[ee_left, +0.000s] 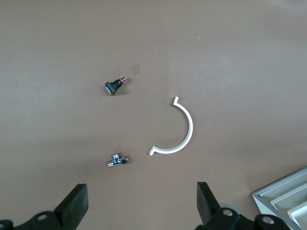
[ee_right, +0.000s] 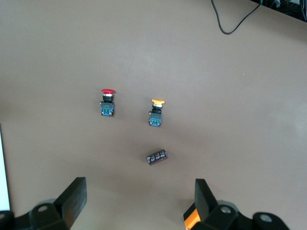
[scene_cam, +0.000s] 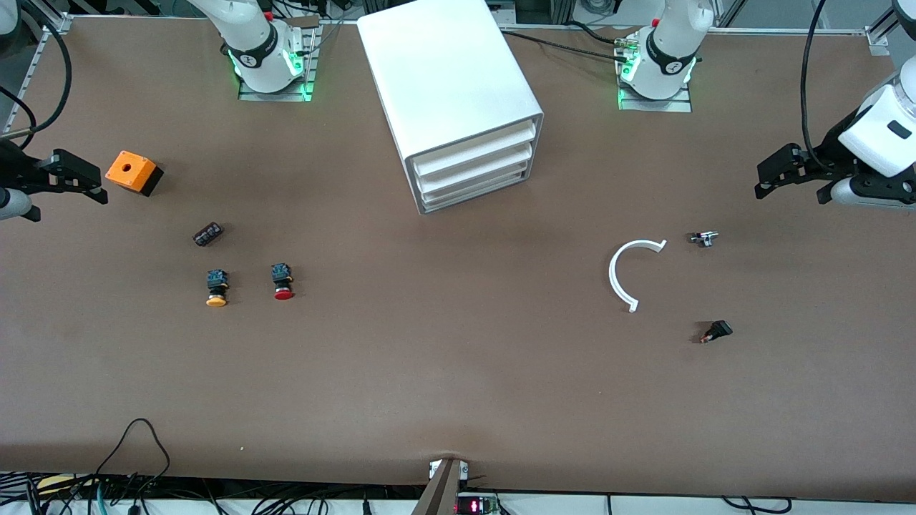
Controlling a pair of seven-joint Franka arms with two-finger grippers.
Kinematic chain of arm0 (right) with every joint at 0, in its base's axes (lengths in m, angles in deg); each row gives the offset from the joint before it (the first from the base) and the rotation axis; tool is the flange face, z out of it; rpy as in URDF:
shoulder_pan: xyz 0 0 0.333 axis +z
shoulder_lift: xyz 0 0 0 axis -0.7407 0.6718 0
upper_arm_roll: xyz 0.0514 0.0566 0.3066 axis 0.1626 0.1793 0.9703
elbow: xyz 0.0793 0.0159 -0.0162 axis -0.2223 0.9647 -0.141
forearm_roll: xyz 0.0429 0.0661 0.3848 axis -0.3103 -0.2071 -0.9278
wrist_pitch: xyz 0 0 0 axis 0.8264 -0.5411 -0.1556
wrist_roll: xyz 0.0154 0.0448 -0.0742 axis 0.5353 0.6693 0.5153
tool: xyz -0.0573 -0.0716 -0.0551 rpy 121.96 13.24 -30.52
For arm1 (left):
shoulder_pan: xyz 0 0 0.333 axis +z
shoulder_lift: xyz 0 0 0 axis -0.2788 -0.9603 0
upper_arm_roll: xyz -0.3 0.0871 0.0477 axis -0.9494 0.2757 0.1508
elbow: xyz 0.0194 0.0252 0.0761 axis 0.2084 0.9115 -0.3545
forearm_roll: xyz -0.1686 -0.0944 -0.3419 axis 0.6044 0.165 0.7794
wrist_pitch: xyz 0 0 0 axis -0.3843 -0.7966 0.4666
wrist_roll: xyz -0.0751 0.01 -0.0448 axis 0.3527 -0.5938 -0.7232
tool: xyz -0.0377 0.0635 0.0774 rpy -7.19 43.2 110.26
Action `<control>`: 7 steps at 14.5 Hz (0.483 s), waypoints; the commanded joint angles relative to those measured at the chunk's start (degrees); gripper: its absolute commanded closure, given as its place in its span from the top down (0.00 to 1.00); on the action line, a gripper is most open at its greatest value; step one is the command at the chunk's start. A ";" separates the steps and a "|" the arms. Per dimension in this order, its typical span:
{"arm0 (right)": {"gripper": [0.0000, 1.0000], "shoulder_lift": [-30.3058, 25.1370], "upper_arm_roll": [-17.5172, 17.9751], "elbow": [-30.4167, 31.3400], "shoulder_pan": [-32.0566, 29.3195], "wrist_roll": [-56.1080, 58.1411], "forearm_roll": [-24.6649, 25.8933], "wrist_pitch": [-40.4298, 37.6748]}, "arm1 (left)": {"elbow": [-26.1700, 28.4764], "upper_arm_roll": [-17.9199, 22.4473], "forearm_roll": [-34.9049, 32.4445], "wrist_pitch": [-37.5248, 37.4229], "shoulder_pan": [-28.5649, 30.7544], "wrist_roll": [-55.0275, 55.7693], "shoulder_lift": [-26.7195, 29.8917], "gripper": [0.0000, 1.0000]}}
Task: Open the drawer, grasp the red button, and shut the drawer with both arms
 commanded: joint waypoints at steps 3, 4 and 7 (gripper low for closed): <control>1.00 -3.11 -0.90 -1.06 -0.54 1.22 0.56 -6.93 | -0.58 0.50 -1.10 -1.90 -1.33 0.03 0.93 1.00; 1.00 -4.25 -0.65 -0.10 -0.54 1.05 1.26 -6.76 | -0.49 0.50 -1.10 -2.25 -1.33 0.03 0.93 1.00; 1.00 -10.30 -0.64 7.95 -0.54 0.26 1.27 -3.09 | -0.84 0.32 -1.01 -4.70 -0.72 -0.40 0.93 1.00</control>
